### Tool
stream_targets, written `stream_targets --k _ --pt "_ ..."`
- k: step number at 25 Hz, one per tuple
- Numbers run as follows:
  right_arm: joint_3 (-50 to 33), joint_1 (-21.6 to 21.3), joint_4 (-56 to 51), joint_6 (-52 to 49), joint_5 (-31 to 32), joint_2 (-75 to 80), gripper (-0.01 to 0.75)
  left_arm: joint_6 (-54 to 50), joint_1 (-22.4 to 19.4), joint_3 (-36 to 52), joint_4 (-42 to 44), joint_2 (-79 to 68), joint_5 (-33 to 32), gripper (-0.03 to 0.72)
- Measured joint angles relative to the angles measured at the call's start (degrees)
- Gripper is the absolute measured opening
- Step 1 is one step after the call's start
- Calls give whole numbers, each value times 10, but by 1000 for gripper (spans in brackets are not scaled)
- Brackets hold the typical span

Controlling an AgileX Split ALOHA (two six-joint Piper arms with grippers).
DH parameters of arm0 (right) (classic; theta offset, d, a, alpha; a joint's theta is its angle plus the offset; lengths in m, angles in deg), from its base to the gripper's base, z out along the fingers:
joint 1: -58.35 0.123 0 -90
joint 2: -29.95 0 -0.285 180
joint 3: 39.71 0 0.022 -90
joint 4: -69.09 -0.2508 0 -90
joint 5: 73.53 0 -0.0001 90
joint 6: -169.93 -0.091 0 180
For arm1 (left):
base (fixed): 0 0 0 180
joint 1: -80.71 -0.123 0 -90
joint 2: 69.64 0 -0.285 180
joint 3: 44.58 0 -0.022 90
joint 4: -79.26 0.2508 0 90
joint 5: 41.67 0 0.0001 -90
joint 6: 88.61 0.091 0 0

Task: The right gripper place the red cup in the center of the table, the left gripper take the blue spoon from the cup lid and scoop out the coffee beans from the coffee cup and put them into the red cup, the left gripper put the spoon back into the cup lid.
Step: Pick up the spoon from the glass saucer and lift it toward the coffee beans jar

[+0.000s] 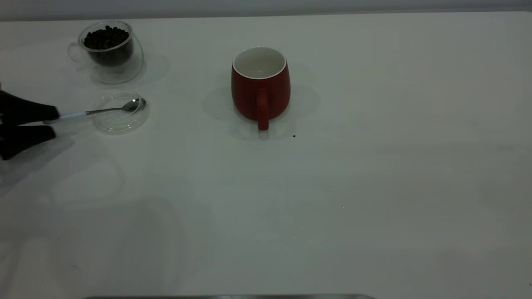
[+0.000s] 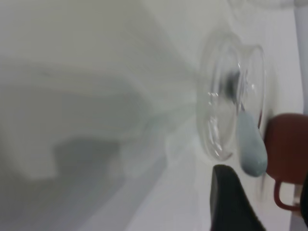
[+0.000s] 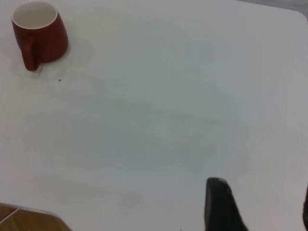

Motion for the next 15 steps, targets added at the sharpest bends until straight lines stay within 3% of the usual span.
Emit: stream_targets --k 7,15 --pt "0 0 0 0 0 0 439 -21 -70 0 18 26 2 415" --pt "0 0 0 0 0 0 439 -21 -55 0 56 26 8 415"
